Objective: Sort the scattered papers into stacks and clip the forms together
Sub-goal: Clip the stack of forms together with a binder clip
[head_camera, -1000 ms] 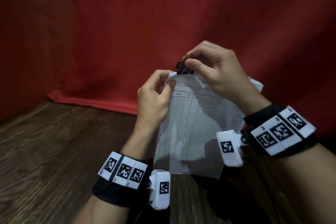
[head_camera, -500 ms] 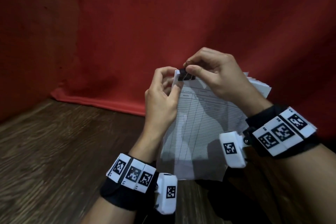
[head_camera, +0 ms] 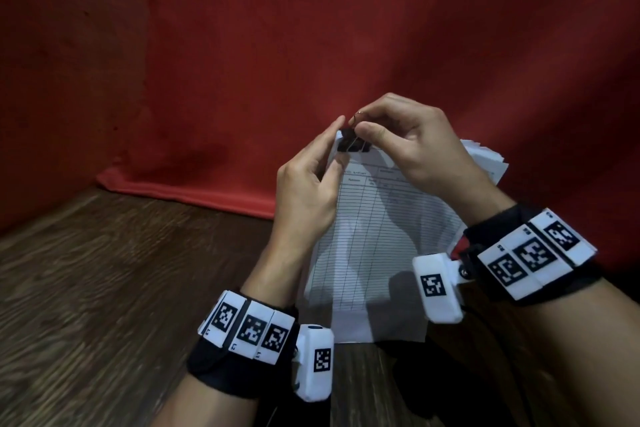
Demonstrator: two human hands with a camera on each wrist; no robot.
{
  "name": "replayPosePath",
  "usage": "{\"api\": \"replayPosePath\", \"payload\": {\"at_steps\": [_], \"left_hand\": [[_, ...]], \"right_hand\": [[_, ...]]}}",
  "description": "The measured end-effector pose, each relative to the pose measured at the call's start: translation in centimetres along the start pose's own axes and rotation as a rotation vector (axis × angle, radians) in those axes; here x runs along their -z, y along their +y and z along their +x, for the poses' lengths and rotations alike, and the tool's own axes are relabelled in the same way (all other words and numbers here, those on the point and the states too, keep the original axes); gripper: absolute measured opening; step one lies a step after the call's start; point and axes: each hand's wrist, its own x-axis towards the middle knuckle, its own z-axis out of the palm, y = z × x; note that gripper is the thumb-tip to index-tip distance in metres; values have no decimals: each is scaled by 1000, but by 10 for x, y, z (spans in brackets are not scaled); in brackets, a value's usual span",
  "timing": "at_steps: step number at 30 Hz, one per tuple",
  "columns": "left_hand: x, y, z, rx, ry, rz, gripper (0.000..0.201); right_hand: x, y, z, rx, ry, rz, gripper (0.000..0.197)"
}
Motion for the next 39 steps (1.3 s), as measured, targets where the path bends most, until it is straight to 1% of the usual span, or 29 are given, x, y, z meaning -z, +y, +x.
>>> {"api": "replayPosePath", "payload": {"at_steps": [10,14,16,19,20,21,23,24,25,27,29,30,31,33,35,37,39], "left_hand": [[0,-2,0,32,-3,-5,48],[0,-2,0,34,9,-2,47],[1,-1,0,39,9,-12,46],[3,2,0,56,10,-25,46],[3,3,0,65,11,-42,46],[3,5,-1,74,9,-62,46],[3,6,-2,81,-9,-86,49],[3,7,-3,73,-27,-80,52],[4,9,-2,56,-48,-65,53],[7,13,-1,1,-92,-32,51],[7,19,0,-28,-101,-29,36],[7,22,1,-31,-88,-35,28],[7,25,1,-28,-67,-40,25],[7,28,3,1,-21,-49,25],[8,28,5,21,5,-68,19],[11,30,5,18,-18,-78,15],[14,34,4,-5,-98,-73,20]], "right_hand": [[-5,1,0,-45,10,37,18],[-2,-4,1,-88,-72,43,21],[3,-7,1,-124,-146,-4,33],[15,-9,1,-208,-260,-168,70],[18,-9,1,-220,-286,-228,70],[18,-9,1,-219,-297,-280,60],[17,-9,2,-215,-261,-341,29],[16,-8,2,-220,-239,-348,18],[15,-9,3,-226,-228,-346,13],[12,-12,3,-224,-229,-334,7],[11,-15,2,-213,-234,-325,5],[11,-15,2,-204,-236,-323,5],[10,-17,1,-197,-243,-321,6],[10,-20,1,-192,-267,-323,8],[13,-23,0,-210,-286,-325,6],[18,-26,-1,-242,-293,-320,5],[21,-28,-2,-256,-288,-325,8]]}}
